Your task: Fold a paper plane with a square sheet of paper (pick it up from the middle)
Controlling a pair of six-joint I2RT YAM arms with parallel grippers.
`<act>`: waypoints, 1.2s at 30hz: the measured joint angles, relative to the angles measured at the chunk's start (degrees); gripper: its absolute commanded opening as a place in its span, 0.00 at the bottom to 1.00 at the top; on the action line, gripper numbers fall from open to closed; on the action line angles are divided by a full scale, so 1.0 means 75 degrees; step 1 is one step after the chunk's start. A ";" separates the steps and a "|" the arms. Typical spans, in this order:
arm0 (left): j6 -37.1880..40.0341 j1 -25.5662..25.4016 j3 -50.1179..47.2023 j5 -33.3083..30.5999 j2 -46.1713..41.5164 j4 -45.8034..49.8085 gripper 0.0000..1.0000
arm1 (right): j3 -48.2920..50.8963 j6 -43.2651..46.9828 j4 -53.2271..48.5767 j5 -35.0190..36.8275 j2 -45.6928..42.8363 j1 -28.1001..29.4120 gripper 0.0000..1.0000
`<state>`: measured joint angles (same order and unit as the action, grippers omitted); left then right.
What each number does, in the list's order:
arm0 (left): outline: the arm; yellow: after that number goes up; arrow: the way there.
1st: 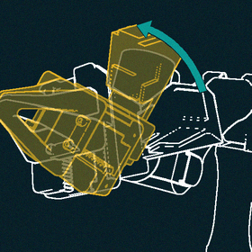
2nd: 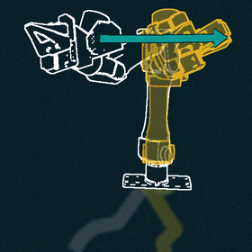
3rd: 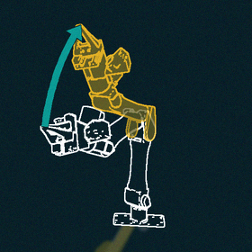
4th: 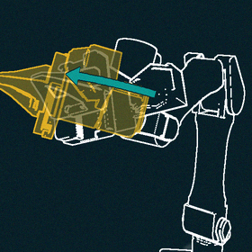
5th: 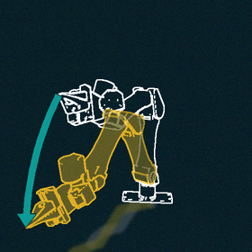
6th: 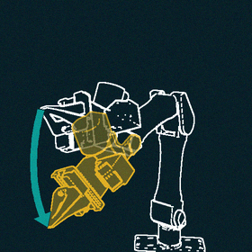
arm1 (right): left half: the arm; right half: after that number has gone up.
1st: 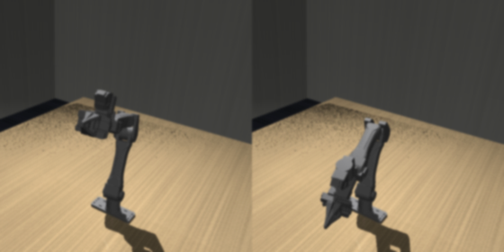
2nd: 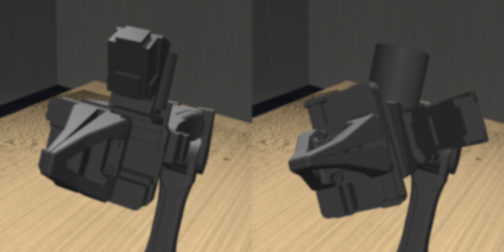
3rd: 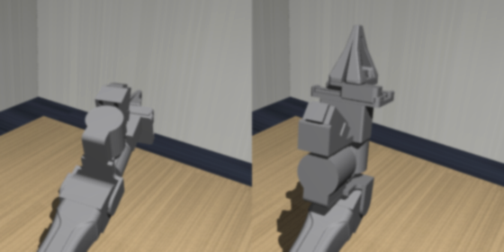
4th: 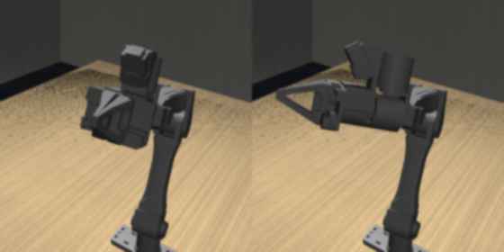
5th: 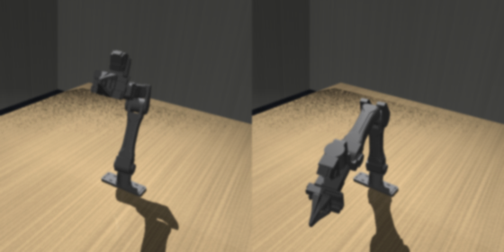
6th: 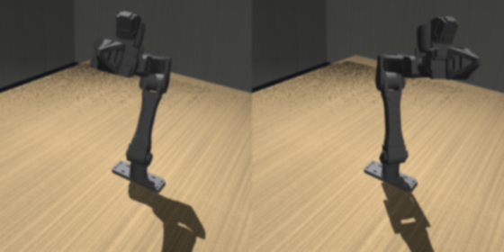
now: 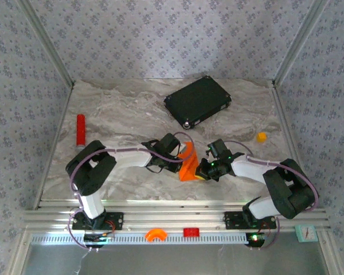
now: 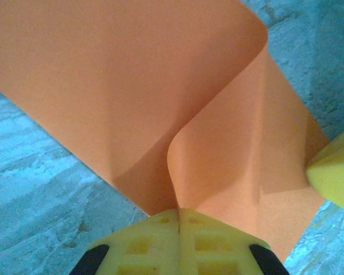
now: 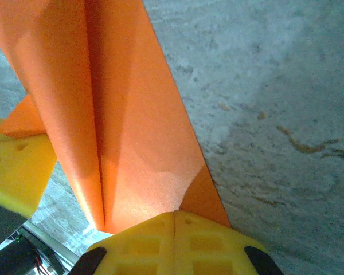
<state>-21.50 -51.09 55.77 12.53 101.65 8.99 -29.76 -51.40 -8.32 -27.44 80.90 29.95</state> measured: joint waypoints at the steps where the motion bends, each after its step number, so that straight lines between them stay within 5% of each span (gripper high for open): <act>1: 0.0003 0.0000 0.0003 -0.0015 -0.0041 0.0000 0.00 | 0.0000 0.0000 0.0000 0.0000 0.0000 0.0000 0.04; 36: 0.0061 0.0000 0.0012 0.0035 0.0128 -0.0023 0.00 | -0.0003 0.0000 -0.0012 -0.0003 0.0003 0.0000 0.05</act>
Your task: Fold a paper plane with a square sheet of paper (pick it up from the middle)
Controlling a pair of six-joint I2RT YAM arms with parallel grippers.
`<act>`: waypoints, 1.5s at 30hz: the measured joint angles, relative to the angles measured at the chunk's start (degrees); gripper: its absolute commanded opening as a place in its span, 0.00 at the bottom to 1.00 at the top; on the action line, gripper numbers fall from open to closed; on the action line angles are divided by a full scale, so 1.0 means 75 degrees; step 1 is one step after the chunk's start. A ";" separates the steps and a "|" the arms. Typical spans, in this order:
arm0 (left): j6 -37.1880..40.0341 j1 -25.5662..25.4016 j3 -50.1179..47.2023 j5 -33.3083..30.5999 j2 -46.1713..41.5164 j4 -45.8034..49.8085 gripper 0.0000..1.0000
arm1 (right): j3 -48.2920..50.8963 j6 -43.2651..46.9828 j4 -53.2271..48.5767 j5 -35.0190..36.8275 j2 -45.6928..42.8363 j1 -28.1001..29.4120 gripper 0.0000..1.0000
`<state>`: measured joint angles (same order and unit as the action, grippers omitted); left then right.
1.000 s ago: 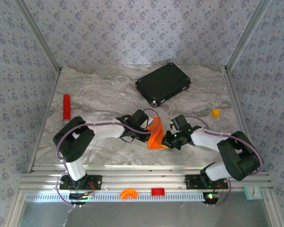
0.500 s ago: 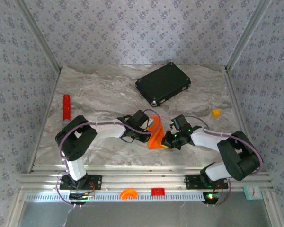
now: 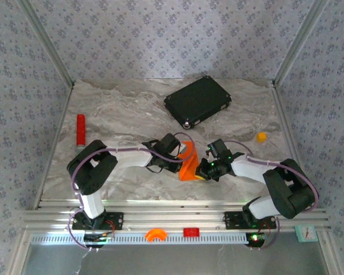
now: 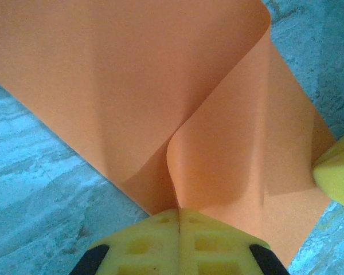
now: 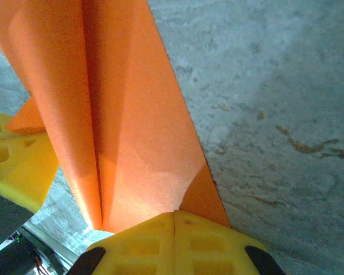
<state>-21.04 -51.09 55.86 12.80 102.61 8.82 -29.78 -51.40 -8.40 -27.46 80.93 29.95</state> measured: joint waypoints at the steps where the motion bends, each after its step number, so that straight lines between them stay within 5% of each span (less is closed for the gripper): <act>1: 0.0003 0.0000 0.0000 0.0000 -0.0006 0.0003 0.00 | 0.0000 0.0000 0.0000 0.0000 0.0000 0.0000 0.05; 45: 0.0055 -0.0047 0.0119 -0.0052 0.0099 0.0012 0.00 | -0.0006 -0.0015 -0.0029 0.0012 -0.0283 0.0000 0.11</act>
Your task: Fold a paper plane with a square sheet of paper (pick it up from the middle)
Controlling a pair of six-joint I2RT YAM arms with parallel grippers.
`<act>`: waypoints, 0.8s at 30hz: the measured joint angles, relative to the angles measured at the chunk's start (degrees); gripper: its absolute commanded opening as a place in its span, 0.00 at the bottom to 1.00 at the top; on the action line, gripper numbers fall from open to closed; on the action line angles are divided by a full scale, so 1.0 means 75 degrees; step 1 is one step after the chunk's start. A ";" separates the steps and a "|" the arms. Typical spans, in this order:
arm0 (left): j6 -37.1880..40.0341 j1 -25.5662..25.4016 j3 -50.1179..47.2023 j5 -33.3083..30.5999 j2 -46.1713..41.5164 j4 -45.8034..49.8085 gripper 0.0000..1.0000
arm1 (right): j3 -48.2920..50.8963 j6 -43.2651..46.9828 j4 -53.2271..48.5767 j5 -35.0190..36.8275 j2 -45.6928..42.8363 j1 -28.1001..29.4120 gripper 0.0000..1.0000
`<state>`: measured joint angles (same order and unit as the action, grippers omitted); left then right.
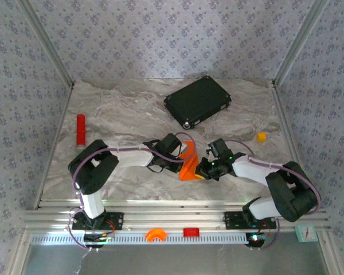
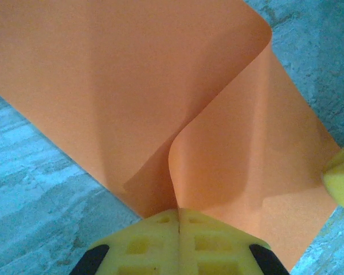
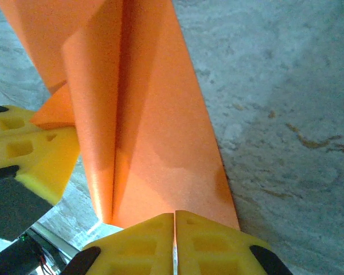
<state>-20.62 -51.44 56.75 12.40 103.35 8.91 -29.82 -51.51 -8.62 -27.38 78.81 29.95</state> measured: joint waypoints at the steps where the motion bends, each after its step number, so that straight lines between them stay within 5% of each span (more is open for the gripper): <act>1: 0.0000 0.0000 0.0000 0.0000 0.0003 0.0000 0.00 | 0.0000 -0.0015 0.0000 -0.0003 -0.0020 0.0000 0.11; 24: 0.0000 0.0000 0.0058 0.0000 0.0047 0.0015 0.00 | -0.0061 -0.0280 0.0326 0.0058 -0.0041 -0.0003 0.06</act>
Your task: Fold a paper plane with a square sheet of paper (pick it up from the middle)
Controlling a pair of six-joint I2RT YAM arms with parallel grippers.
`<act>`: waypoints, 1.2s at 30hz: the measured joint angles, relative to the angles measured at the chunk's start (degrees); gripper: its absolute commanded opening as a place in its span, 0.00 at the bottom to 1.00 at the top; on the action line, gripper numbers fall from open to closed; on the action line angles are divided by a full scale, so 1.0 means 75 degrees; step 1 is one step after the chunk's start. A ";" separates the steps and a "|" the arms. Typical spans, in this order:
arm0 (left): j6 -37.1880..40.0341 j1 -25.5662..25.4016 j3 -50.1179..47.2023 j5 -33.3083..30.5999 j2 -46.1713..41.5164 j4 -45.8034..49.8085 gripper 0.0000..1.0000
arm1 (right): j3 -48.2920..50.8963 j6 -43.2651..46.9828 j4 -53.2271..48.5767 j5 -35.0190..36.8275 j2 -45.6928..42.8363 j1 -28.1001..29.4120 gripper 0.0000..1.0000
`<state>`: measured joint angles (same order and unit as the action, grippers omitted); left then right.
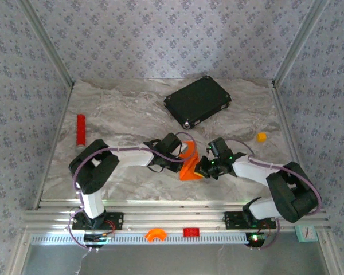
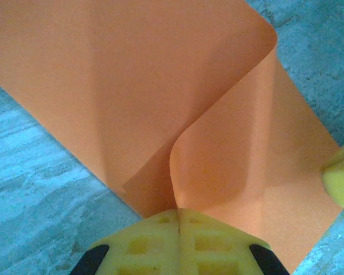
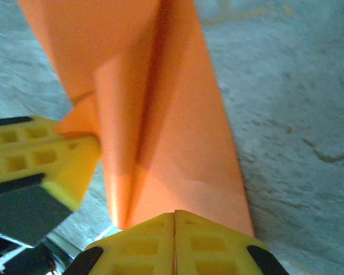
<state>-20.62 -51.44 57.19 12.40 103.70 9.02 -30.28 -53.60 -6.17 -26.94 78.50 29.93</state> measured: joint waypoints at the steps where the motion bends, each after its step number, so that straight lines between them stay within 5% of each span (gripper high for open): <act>1: 0.0000 0.0000 0.0000 0.0000 0.0000 -0.0003 0.00 | -0.0052 -0.0026 0.0067 -0.0012 0.0003 -0.0020 0.05; 20: 0.0003 0.0000 0.0006 0.0000 0.0006 -0.0003 0.00 | -0.0484 -0.0411 0.1667 -0.0187 0.1559 0.0003 0.03; 36: 0.0029 0.0000 0.0058 0.0000 0.0050 0.0006 0.00 | -0.0571 -0.0367 0.1746 -0.0353 0.1309 -0.0519 0.05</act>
<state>-20.40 -51.44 57.63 12.40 104.07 9.06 -34.57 -56.36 6.92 -29.58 88.31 26.04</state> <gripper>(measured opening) 0.062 0.057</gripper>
